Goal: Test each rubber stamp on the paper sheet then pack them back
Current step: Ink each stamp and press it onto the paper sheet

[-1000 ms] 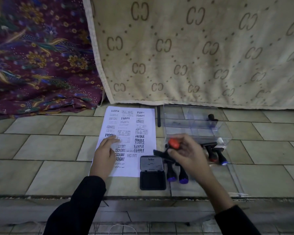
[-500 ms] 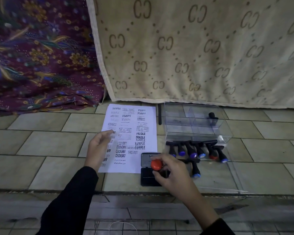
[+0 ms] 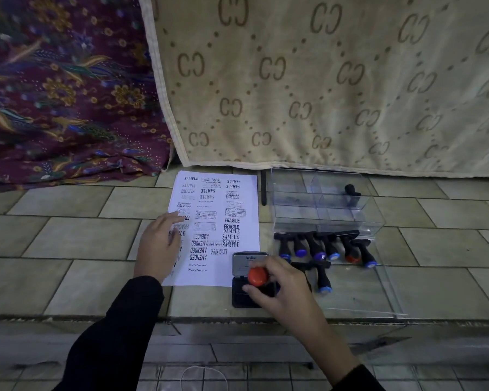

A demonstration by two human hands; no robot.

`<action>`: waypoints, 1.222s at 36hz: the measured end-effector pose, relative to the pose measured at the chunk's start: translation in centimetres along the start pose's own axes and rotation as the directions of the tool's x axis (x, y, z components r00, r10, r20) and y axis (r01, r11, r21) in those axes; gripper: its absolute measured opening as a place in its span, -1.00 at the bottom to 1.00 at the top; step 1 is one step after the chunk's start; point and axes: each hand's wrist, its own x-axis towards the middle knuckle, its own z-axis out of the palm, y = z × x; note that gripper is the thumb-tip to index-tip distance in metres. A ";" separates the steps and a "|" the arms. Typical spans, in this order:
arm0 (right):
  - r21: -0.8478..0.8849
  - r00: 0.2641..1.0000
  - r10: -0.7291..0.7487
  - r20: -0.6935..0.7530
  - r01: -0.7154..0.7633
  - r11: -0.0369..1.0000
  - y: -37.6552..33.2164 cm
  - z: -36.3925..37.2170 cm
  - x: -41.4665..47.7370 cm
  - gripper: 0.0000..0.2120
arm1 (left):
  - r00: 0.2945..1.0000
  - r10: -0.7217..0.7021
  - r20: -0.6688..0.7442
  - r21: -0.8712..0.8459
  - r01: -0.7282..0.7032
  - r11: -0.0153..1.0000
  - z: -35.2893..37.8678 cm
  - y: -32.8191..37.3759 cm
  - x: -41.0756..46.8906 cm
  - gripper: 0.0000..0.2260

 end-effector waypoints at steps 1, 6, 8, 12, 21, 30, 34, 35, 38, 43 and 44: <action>0.001 1.000 -0.004 -0.006 0.004 1.000 0.0 0.0 0.0 -0.72 | 1.000 0.012 0.028 0.089 -0.014 0.996 0.1 -0.2 0.0 -0.73; 0.009 0.999 -0.021 -0.030 0.021 1.000 -0.1 0.0 0.1 -0.75 | 0.991 -0.044 0.127 0.238 0.012 0.971 0.4 -0.6 -0.1 -0.70; 0.011 0.999 -0.031 -0.034 0.031 0.999 -0.1 0.0 0.1 -0.74 | 0.990 -0.056 0.131 0.239 0.023 0.971 0.5 -0.6 0.0 -0.70; 0.013 0.998 -0.052 -0.040 0.052 0.999 -0.1 0.0 0.1 -0.75 | 0.989 -0.055 0.135 0.241 0.022 0.970 0.5 -0.7 -0.1 -0.70; 0.015 0.997 -0.065 -0.039 0.066 0.998 0.0 0.0 0.0 -0.77 | 0.990 -0.055 0.128 0.237 0.024 0.971 0.5 -0.6 -0.2 -0.70; -0.004 0.996 -0.074 -0.041 0.074 0.997 0.1 0.2 -0.2 -0.81 | 0.991 -0.056 0.122 0.243 0.025 0.970 0.5 -0.4 -0.2 -0.70; -0.009 0.999 -0.040 -0.034 0.040 0.999 0.1 0.2 0.3 -0.79 | 0.991 -0.068 0.116 0.247 0.038 0.968 0.6 -0.5 -0.2 -0.70; -0.017 0.999 -0.031 -0.035 0.031 0.999 0.0 0.2 0.6 -0.80 | 0.991 -0.069 0.116 0.246 0.039 0.969 0.6 -0.5 -0.2 -0.70; -0.033 0.999 -0.015 -0.030 0.014 0.999 -0.1 0.3 0.9 -0.80 | 0.990 -0.069 0.120 0.246 0.037 0.969 0.6 -0.6 -0.2 -0.70; 0.012 0.998 0.031 -0.048 -0.030 0.999 -0.2 0.2 0.6 -0.79 | 0.992 -0.069 0.109 0.234 0.041 0.971 0.7 -0.6 -0.2 -0.70; 0.036 0.997 0.037 -0.073 -0.035 0.999 -0.3 0.2 0.7 -0.79 | 0.992 -0.068 0.107 0.234 0.041 0.971 0.7 -0.6 -0.2 -0.70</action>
